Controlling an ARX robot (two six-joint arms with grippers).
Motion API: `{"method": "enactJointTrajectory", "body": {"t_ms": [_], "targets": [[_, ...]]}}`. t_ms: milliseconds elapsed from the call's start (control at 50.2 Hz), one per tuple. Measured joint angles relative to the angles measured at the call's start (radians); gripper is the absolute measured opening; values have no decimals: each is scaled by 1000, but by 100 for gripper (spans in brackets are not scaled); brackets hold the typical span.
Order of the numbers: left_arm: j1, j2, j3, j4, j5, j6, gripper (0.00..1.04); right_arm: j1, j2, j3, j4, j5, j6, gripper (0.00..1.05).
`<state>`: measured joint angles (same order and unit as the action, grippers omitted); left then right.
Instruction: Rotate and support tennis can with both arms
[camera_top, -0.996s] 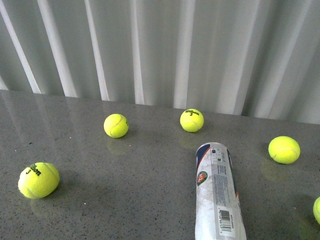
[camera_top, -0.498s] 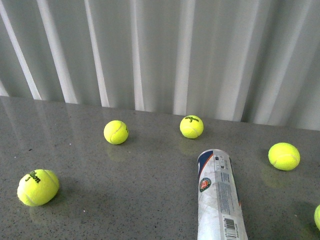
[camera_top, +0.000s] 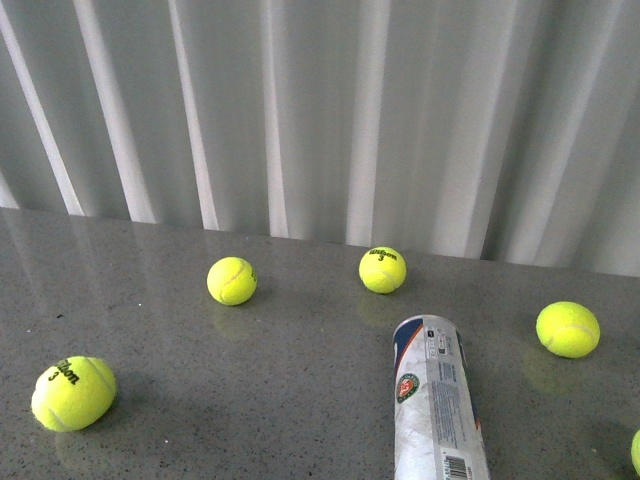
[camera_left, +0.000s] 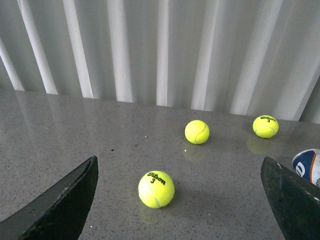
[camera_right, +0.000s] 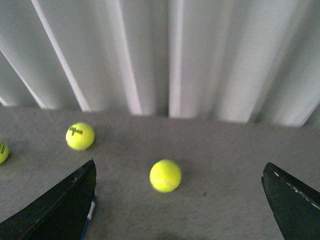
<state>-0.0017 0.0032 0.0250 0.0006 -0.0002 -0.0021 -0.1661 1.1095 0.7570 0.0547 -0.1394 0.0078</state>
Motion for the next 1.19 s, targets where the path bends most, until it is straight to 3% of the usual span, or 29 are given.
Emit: {"method": "enactJointTrajectory", "body": {"t_ms": [199,358,697,1195], "targets": [[0,0,0,0,0,0,98,108,547,427,-323,-38,124,98],[0,0,0,0,0,0,98,223,686,473,-388,-43,136,98],[0,0,0,0,0,0,98,408,781,332,-234,-50,207,98],[0,0,0,0,0,0,98,441,915,306,-64,-42,272,98]]}}
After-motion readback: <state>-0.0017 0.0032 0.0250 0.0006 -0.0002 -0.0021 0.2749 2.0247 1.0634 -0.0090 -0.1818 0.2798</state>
